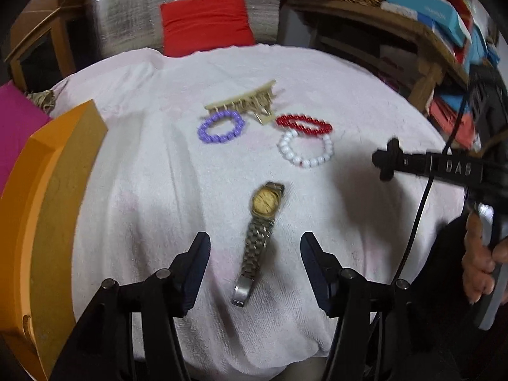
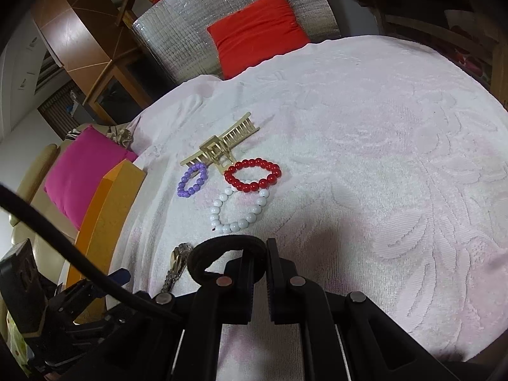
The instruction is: Organize jewelry
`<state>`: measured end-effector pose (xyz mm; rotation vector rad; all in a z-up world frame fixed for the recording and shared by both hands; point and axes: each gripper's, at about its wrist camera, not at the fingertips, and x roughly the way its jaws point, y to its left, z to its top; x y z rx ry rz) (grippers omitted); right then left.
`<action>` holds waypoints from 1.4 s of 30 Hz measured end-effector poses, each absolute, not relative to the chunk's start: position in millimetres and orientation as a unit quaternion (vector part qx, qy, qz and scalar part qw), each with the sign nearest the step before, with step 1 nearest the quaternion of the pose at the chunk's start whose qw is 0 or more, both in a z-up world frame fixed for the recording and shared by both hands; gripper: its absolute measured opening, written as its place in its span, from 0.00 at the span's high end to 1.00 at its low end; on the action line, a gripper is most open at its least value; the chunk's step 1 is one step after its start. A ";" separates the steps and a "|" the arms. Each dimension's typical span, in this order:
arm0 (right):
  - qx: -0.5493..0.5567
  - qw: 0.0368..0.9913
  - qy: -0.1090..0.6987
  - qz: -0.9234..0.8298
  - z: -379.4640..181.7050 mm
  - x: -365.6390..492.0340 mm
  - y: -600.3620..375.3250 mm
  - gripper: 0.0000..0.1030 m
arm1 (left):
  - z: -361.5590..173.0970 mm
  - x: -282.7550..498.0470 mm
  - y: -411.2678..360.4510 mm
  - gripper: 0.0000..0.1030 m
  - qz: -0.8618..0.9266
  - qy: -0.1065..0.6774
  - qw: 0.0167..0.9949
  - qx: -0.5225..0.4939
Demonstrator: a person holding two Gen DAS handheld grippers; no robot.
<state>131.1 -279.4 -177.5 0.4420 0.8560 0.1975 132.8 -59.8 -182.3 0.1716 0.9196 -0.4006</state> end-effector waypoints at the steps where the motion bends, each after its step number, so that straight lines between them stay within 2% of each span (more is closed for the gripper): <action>1: 0.212 0.881 0.411 0.095 -177.8 131.0 -279.4 0.93 | -183.9 132.9 -60.5 0.42 -0.193 0.444 0.871 0.083; 3: 0.215 0.880 0.412 0.095 -177.7 130.9 -280.2 0.93 | -191.7 132.8 -62.7 0.42 -0.197 0.456 0.863 0.087; 5: 0.217 0.880 0.412 0.095 -177.9 130.9 -281.0 0.93 | -195.5 132.9 -64.4 0.52 -0.201 0.462 0.859 0.090; 6: 0.218 0.880 0.412 0.095 -177.8 130.9 -280.8 0.93 | -197.4 133.3 -65.0 0.63 -0.206 0.467 0.855 0.089; 11: 0.215 0.880 0.413 0.097 -177.7 131.2 -279.3 0.93 | -201.7 138.1 -54.6 0.80 -0.209 0.468 0.856 0.064; 13: 0.215 0.879 0.414 0.097 -177.9 131.3 -279.9 0.93 | -201.0 139.9 -48.6 0.93 -0.215 0.470 0.855 0.045; 23: 0.216 0.878 0.416 0.096 -178.6 131.9 -279.7 0.93 | -198.2 127.3 -61.5 0.93 -0.230 0.467 0.852 0.056; 25: 0.216 0.878 0.416 0.096 -178.5 131.9 -279.9 0.93 | -201.3 129.8 -58.3 0.80 -0.227 0.478 0.847 0.051; 28: 0.217 0.878 0.416 0.097 -178.4 131.9 -279.6 0.93 | -202.8 128.0 -62.8 0.77 -0.227 0.474 0.849 0.059; 33: 0.215 0.878 0.417 0.099 -178.4 131.5 -278.9 0.93 | -203.8 134.8 -72.8 0.77 -0.225 0.470 0.852 0.061; 36: 0.215 0.878 0.417 0.098 -178.6 131.6 -279.2 0.93 | -203.0 142.9 -72.5 0.86 -0.215 0.475 0.852 0.050; 42: 0.214 0.878 0.417 0.098 -178.6 131.4 -278.7 0.93 | -196.6 138.1 -75.3 0.89 -0.208 0.469 0.857 0.051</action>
